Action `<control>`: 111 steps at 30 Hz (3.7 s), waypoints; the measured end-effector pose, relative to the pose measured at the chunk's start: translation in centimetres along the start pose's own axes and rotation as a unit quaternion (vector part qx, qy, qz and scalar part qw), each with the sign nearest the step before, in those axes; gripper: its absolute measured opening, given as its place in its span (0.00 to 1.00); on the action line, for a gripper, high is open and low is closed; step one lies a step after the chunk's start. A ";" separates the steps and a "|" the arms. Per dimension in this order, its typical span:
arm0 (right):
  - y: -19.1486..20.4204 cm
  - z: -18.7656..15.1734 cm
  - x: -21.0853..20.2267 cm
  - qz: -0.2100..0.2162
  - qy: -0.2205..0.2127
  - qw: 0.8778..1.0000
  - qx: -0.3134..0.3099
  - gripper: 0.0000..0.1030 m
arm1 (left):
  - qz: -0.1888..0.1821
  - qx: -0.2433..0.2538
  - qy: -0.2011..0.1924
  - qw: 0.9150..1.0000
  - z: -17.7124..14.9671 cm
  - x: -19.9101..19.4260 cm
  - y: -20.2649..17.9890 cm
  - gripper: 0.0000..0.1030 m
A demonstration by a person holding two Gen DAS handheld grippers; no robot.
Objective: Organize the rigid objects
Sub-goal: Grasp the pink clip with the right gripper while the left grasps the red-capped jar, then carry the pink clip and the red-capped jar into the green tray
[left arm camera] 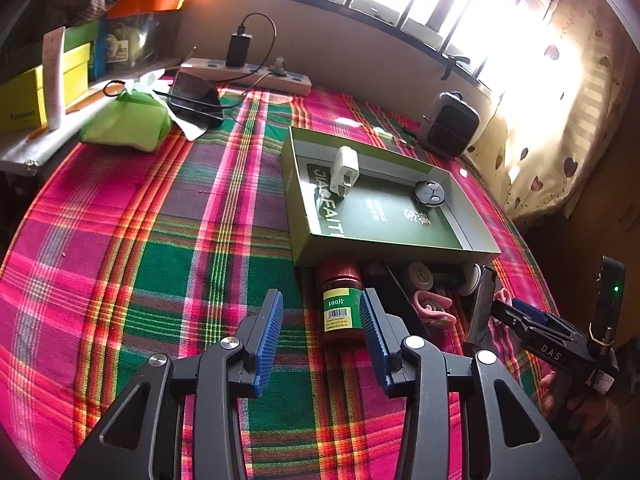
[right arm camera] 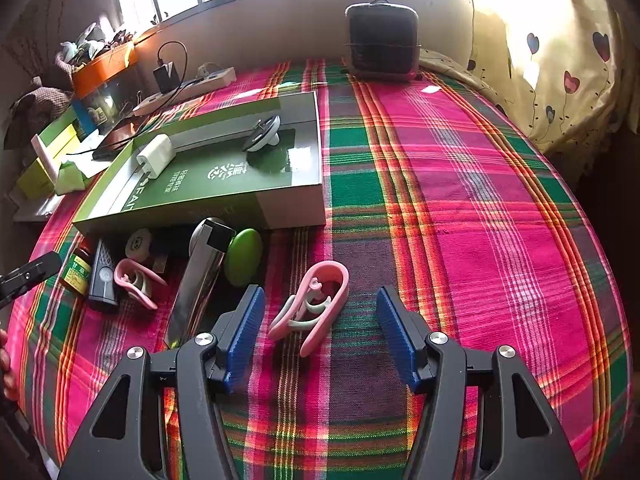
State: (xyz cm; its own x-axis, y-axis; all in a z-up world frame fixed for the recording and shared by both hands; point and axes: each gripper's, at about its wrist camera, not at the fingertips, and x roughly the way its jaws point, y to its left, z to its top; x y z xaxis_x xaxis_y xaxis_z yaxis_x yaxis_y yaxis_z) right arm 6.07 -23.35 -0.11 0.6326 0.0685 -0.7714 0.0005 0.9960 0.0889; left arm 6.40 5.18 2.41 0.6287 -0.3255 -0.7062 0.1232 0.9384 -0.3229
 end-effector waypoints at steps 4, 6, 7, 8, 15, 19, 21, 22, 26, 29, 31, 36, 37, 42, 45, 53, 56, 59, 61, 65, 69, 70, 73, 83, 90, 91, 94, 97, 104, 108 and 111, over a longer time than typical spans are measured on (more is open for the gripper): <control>0.3 0.0 0.1 -0.016 0.000 1.000 -0.009 0.57 | -0.003 0.004 0.006 1.000 0.0 0.3 -0.2 0.38; 0.3 -0.1 0.1 -0.024 0.001 1.000 -0.012 0.57 | -0.005 0.007 0.009 1.000 -0.1 0.5 -0.4 0.38; 0.2 -0.1 0.1 -0.022 0.000 1.000 -0.010 0.57 | -0.008 0.010 0.011 1.000 -0.1 0.6 -0.6 0.38; 0.1 -0.1 0.0 -0.020 0.000 1.000 -0.007 0.57 | -0.010 0.012 0.012 1.000 -0.2 0.6 -0.7 0.39; -0.6 -0.2 -0.2 -0.024 -0.003 1.000 -0.001 0.51 | -0.006 0.022 0.023 0.999 -0.4 1.2 -1.5 0.41; -1.4 -0.2 -0.4 -0.021 -0.006 1.000 0.007 0.41 | 0.001 0.028 0.028 0.999 -0.5 1.6 -1.9 0.41; -1.7 -0.2 -0.5 -0.020 -0.006 1.000 0.008 0.34 | 0.008 0.029 0.031 0.999 -0.5 1.9 -2.1 0.41; -1.8 -0.2 -0.5 -0.020 -0.007 1.000 0.009 0.32 | 0.013 0.028 0.034 0.999 -0.5 2.1 -2.1 0.41; -2.6 -0.3 -0.7 -0.010 -0.008 1.000 0.017 0.24 | 0.026 0.029 0.038 0.999 -0.5 2.6 -2.3 0.41; -2.8 -0.4 -0.8 -0.005 -0.008 1.000 0.017 0.24 | 0.039 0.034 0.035 0.998 -0.5 2.7 -2.4 0.41; -2.8 -0.5 -0.8 -0.004 -0.008 1.000 0.015 0.24 | 0.050 0.037 0.033 0.998 -0.4 2.8 -2.5 0.41; -3.1 -0.5 -0.9 0.004 -0.008 1.000 0.017 0.24 | 0.071 0.041 0.033 0.996 -0.4 3.3 -2.5 0.41; -3.2 -0.5 -0.9 0.005 -0.008 1.000 0.018 0.24 | 0.074 0.044 0.033 0.996 -0.4 3.3 -2.6 0.41; -3.3 -0.5 -0.9 0.010 -0.008 1.000 0.020 0.24 | 0.083 0.049 0.031 0.995 -0.3 3.5 -2.8 0.41; -3.3 -0.5 -0.9 0.010 -0.008 1.000 0.020 0.24 | 0.086 0.049 0.030 0.995 -0.3 3.6 -2.9 0.41; -3.3 -0.5 -0.9 0.011 -0.008 1.000 0.021 0.24 | 0.088 0.049 0.026 0.995 -0.3 3.6 -2.8 0.30; -3.3 -0.5 -0.9 0.011 -0.008 1.000 0.021 0.24 | 0.089 0.050 0.025 0.994 -0.3 3.6 -2.8 0.30; -3.3 -0.5 -0.9 0.010 -0.008 1.000 0.020 0.24 | 0.088 0.049 0.025 0.995 -0.4 3.6 -2.8 0.30; -3.2 -0.5 -0.9 0.010 -0.008 1.000 0.020 0.24 | 0.088 0.050 0.025 0.995 -0.4 3.6 -2.8 0.30; -3.2 -0.5 -0.8 0.009 -0.008 1.000 0.019 0.24 | 0.087 0.049 0.025 0.995 -0.4 3.5 -2.8 0.30; -3.2 -0.5 -0.8 0.009 -0.008 1.000 0.020 0.24 | 0.087 0.048 0.025 0.995 -0.4 3.5 -2.7 0.30; -3.3 -0.5 -0.8 0.013 -0.009 1.000 0.021 0.24 | 0.087 0.048 0.025 0.995 -0.4 3.5 -2.7 0.30; -3.4 -0.5 -0.9 0.014 -0.009 1.000 0.022 0.24 | 0.086 0.048 0.022 0.995 -0.4 3.3 -2.8 0.30; -2.9 0.0 -1.8 0.011 -0.023 1.000 0.013 0.23 | 0.079 0.051 0.006 0.996 0.3 2.0 -3.4 0.30; -2.3 1.2 -3.0 0.017 -0.037 0.999 0.001 0.23 | 0.069 0.054 -0.008 0.996 1.0 0.9 -4.0 0.30; -2.2 1.4 -3.1 0.019 -0.039 0.999 -0.001 0.23 | 0.067 0.054 -0.010 0.996 1.1 0.7 -4.0 0.30; -1.8 2.4 -3.2 0.026 -0.042 0.999 -0.009 0.23 | 0.064 0.056 -0.012 0.996 1.6 0.6 -4.0 0.30; -1.0 3.4 -3.2 0.032 -0.045 0.998 -0.022 0.23 | 0.059 0.058 -0.015 0.997 2.3 0.6 -4.1 0.30; 0.8 5.6 -2.2 0.058 -0.044 0.996 -0.043 0.23 | 0.051 0.066 -0.014 0.996 4.1 1.5 -4.5 0.30; 1.9 7.3 -0.9 0.077 -0.035 0.995 -0.053 0.23 | 0.053 0.065 -0.012 0.996 4.9 2.5 -4.5 0.30; 2.7 8.6 0.3 0.087 -0.027 0.994 -0.061 0.23 | 0.052 0.068 -0.010 0.996 5.4 3.2 -4.5 0.30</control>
State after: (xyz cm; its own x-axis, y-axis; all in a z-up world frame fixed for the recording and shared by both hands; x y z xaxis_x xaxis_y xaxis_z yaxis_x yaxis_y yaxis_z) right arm 12.89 -21.15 5.28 0.6553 0.2408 -0.7159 -0.2048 0.9690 0.1384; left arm 11.97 0.51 5.03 0.6579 -0.2242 -0.7190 0.1588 0.9745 -0.1585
